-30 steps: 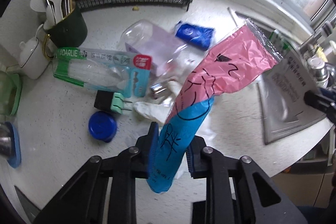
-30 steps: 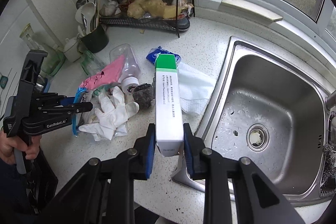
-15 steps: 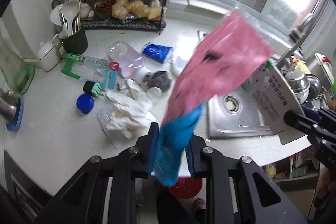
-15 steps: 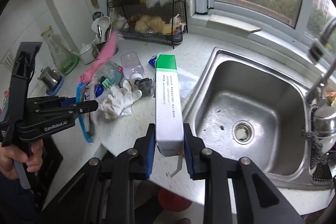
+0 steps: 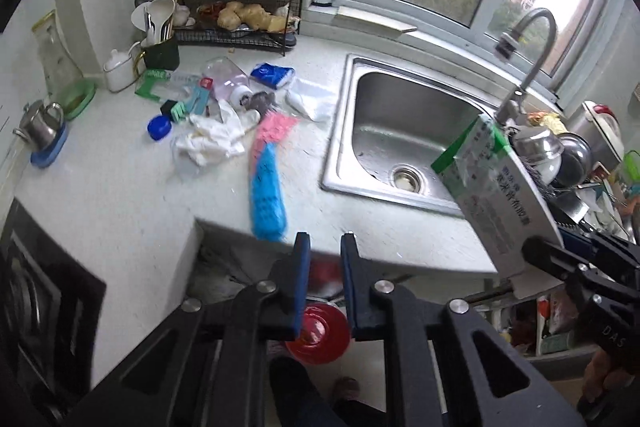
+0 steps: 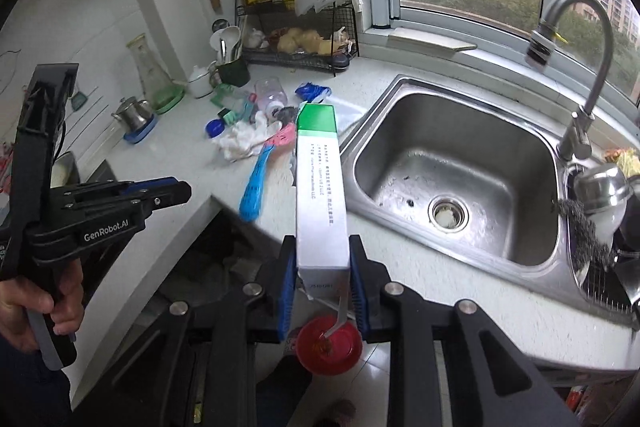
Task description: Collect trash
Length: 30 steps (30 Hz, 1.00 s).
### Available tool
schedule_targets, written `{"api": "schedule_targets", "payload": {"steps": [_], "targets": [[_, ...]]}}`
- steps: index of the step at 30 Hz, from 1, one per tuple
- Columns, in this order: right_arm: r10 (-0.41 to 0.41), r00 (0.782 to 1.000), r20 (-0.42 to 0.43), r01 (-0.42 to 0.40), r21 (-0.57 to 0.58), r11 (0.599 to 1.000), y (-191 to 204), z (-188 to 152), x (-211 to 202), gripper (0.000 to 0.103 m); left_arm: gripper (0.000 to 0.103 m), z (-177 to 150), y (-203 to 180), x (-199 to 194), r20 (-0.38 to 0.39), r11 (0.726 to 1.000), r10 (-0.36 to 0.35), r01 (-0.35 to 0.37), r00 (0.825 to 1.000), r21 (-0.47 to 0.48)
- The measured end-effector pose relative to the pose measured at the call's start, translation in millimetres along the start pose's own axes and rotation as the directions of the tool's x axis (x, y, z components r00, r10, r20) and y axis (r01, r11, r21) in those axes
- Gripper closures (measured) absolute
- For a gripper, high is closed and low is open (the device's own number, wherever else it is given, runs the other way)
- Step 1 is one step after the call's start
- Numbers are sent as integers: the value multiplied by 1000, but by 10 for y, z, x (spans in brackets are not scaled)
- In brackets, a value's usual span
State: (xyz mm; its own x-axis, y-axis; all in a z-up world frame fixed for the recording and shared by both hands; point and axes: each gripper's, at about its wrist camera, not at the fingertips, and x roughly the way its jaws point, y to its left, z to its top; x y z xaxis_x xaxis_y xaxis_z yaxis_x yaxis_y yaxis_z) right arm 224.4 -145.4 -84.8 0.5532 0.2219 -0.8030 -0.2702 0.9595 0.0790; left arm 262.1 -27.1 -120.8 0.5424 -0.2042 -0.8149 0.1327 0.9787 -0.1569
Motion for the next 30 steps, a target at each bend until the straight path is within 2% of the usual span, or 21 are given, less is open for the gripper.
{"api": "schedule_targets", "payload": {"steps": [4, 9, 13, 16, 19, 22, 30], "targets": [[19, 1000, -13, -19, -7, 1000, 6, -258, -130, 80, 89, -319, -181, -41, -34, 1000, -4, 4, 999, -3], [34, 997, -69, -35, -10, 999, 64, -529, -70, 80, 89, -636, -226, 75, -104, 999, -28, 25, 994, -26], [43, 987, -153, -43, 2, 999, 115, -782, 170, 80, 89, -946, -158, 325, -174, 998, -35, 26, 984, -57], [40, 973, -228, -41, -1, 999, 176, -1014, 461, 80, 89, -1247, -55, 683, -245, 996, -37, 16, 969, -85], [40, 949, -314, -43, 0, 999, 218, -1305, 861, 80, 89, -1591, 49, 1106, -314, 995, -34, 2, 949, -100], [34, 913, -407, -33, 12, 999, 215, -1660, 1387, 80, 89, -1957, 177, 1573, -364, 992, -50, 5, 930, -123], [33, 831, -556, -8, 48, 999, 50, -2550, 2926, 80, 91, -2855, 559, 2990, -449, 983, -55, -30, 892, -180]]}}
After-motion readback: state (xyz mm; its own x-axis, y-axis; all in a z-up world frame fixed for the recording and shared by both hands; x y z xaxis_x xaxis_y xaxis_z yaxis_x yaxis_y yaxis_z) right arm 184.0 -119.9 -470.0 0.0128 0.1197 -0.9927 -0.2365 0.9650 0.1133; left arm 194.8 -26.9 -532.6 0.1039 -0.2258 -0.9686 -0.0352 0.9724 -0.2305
